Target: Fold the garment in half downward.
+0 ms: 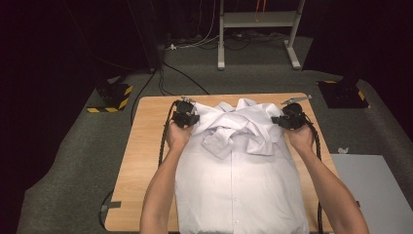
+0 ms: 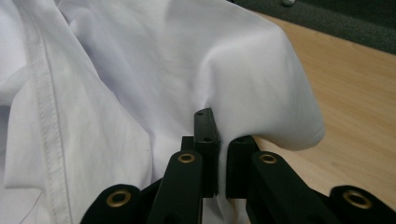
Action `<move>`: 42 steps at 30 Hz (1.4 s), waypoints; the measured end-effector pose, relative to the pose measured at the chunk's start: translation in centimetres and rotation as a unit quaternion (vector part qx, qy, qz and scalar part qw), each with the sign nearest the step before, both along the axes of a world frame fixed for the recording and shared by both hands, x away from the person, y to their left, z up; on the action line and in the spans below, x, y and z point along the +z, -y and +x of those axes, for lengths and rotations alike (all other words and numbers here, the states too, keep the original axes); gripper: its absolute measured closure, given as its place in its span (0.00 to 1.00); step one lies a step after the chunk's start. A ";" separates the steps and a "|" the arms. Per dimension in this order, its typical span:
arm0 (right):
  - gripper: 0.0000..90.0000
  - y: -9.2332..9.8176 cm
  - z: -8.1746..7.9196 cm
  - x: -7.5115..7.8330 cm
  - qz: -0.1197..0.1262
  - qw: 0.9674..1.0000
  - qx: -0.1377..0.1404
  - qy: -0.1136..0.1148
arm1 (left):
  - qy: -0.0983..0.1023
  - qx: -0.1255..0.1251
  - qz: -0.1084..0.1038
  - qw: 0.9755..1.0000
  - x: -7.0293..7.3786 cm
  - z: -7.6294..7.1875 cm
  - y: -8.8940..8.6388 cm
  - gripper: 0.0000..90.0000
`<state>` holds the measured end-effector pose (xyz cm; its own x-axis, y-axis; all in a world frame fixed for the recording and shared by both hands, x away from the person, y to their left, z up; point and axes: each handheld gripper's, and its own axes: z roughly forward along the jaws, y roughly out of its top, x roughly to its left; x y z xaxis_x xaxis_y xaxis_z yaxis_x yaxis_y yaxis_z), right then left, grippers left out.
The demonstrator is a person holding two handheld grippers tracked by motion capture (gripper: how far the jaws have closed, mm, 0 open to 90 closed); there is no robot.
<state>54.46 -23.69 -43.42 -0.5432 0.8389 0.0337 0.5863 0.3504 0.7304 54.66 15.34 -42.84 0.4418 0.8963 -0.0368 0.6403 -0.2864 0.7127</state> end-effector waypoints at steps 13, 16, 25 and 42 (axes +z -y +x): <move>0.96 -1.4 3.1 8.5 0.031 0.998 -0.001 0.052 | 0.075 0.008 -0.054 0.996 9.6 2.0 0.4 0.96; 0.96 -1.1 1.8 9.3 0.050 0.996 0.004 0.068 | 0.085 -0.007 -0.074 0.994 10.1 -0.3 0.3 0.96; 0.96 -0.3 -2.2 8.2 0.052 0.995 0.028 0.080 | 0.071 -0.021 -0.097 0.993 8.0 -4.6 -1.0 0.96; 0.96 0.2 -5.4 7.4 0.063 0.993 0.043 0.093 | 0.066 -0.013 -0.123 0.990 6.1 -8.2 -2.3 0.96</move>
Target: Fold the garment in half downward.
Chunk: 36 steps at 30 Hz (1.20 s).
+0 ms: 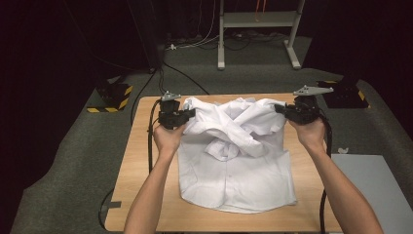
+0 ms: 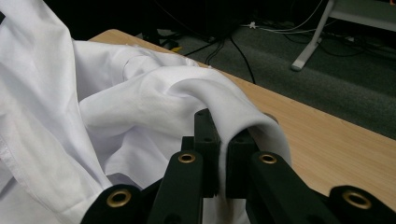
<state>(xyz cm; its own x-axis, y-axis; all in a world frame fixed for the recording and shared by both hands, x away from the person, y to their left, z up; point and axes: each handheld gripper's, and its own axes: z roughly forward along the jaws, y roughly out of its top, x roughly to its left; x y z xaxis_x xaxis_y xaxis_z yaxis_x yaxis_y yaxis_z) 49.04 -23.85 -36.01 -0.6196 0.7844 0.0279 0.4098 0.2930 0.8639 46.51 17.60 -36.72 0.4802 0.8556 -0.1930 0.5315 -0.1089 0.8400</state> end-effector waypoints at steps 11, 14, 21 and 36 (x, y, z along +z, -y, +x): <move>0.96 0.2 -1.6 -0.4 -0.001 1.000 0.003 0.011 | 0.006 -0.003 -0.003 1.000 -0.3 -1.5 0.0 0.96; 0.96 0.2 -2.1 -0.6 -0.004 1.000 0.005 0.014 | 0.007 -0.004 -0.002 1.000 -0.4 -1.8 0.1 0.96; 0.96 0.3 -2.7 -1.0 -0.005 1.000 0.009 0.016 | 0.009 -0.005 -0.001 1.000 -0.7 -2.6 0.0 0.96; 0.96 0.4 -3.7 -1.7 -0.003 1.000 0.017 0.015 | 0.011 -0.004 0.003 1.000 -1.4 -3.5 -0.2 0.96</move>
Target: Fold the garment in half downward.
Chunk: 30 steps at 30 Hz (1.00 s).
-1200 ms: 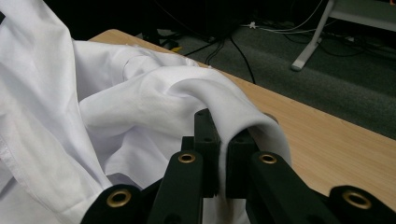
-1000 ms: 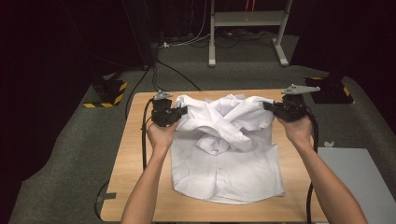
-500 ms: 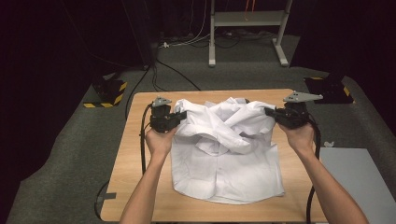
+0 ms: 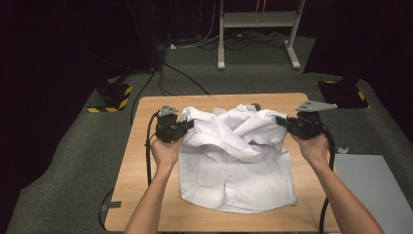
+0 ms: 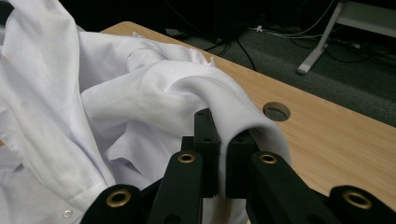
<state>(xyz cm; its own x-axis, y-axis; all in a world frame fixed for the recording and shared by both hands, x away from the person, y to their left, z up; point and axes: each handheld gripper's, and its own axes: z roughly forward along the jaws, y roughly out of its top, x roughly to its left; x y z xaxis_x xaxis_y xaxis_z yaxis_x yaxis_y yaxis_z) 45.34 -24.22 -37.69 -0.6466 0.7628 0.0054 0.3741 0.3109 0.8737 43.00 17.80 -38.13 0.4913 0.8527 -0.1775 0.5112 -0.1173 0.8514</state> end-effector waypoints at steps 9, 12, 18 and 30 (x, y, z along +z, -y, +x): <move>0.96 -0.3 -0.8 -0.3 -0.004 1.000 0.005 0.004 | 0.001 -0.001 0.000 1.000 -0.3 -0.4 -0.1 0.96; 0.96 -0.4 -1.0 -0.2 -0.006 1.000 0.006 0.005 | 0.001 -0.002 -0.002 1.000 -0.4 -0.7 -0.2 0.96; 0.96 -0.3 -1.3 -0.4 -0.001 1.000 0.005 0.007 | 0.001 -0.004 -0.005 1.000 -0.6 -1.0 -0.5 0.96; 0.96 -0.2 -2.2 -0.8 -0.002 1.000 0.007 0.013 | 0.004 -0.008 -0.010 1.000 -1.0 -1.9 -0.7 0.95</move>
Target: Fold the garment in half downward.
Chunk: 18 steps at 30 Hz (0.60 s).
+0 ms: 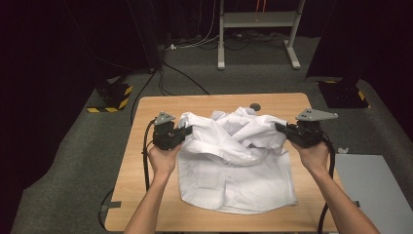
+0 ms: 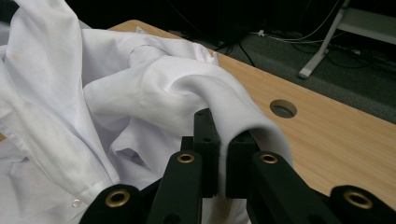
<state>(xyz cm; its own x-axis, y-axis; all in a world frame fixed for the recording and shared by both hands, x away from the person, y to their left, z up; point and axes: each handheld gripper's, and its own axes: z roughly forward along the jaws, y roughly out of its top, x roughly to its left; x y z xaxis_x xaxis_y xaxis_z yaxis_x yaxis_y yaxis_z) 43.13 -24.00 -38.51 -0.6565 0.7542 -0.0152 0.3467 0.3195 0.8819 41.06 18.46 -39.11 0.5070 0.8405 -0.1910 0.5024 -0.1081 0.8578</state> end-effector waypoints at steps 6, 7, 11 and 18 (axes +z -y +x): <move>0.95 0.2 -0.5 -0.4 0.003 1.000 0.000 0.000 | 0.000 0.002 -0.005 1.000 -0.3 -0.6 -0.1 0.95; 0.95 0.2 -0.6 -0.4 0.003 1.000 0.000 -0.002 | 0.000 0.002 -0.005 1.000 -0.4 -0.7 -0.2 0.95; 0.95 0.1 -0.9 -0.8 -0.002 1.000 0.000 0.001 | -0.001 0.001 -0.006 1.000 -0.6 -1.0 -0.2 0.95; 0.95 0.1 -1.5 -1.2 -0.007 1.000 0.001 0.005 | -0.001 0.005 -0.010 1.000 -1.3 -1.6 -0.4 0.94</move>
<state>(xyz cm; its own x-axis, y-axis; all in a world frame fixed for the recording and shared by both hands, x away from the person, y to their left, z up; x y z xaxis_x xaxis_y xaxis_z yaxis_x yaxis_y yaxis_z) 41.59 -24.08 -39.74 -0.6585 0.7519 -0.0323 0.3374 0.3333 0.8804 39.48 18.85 -40.39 0.4990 0.8411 -0.2089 0.5047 -0.0861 0.8590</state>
